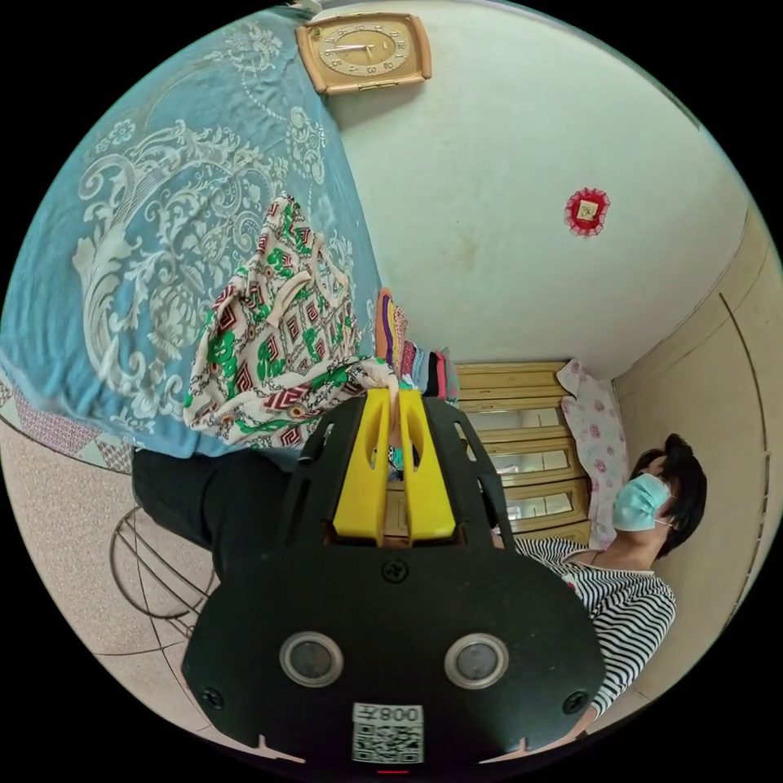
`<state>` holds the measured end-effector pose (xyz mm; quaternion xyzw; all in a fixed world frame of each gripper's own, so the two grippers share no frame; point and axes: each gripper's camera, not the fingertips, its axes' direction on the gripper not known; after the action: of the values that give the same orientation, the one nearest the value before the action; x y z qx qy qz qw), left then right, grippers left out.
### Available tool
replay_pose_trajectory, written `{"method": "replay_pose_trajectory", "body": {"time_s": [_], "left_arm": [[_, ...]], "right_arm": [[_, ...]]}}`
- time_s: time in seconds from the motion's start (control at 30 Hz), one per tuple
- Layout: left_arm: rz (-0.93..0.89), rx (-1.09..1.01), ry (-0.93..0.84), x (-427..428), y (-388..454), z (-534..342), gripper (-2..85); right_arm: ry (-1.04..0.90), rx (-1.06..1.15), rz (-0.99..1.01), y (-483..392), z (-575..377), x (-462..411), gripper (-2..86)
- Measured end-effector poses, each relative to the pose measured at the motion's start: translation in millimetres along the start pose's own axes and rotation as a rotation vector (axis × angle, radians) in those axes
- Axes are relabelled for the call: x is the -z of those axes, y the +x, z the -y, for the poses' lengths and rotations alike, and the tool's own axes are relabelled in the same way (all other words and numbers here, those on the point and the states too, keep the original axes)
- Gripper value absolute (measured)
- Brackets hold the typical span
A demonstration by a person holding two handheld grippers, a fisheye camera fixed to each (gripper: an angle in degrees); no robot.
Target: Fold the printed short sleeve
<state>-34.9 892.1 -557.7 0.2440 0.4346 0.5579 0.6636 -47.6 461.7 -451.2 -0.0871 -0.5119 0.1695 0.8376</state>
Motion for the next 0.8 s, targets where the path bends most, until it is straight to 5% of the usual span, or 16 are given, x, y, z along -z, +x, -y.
{"method": "replay_pose_trajectory", "body": {"time_s": [0.8], "left_arm": [[0.102, 0.080, 0.087, -68, -155, 368, 2.2]], "right_arm": [[-0.060, -0.035, -0.091, 106, 344, -136, 0.2]]}}
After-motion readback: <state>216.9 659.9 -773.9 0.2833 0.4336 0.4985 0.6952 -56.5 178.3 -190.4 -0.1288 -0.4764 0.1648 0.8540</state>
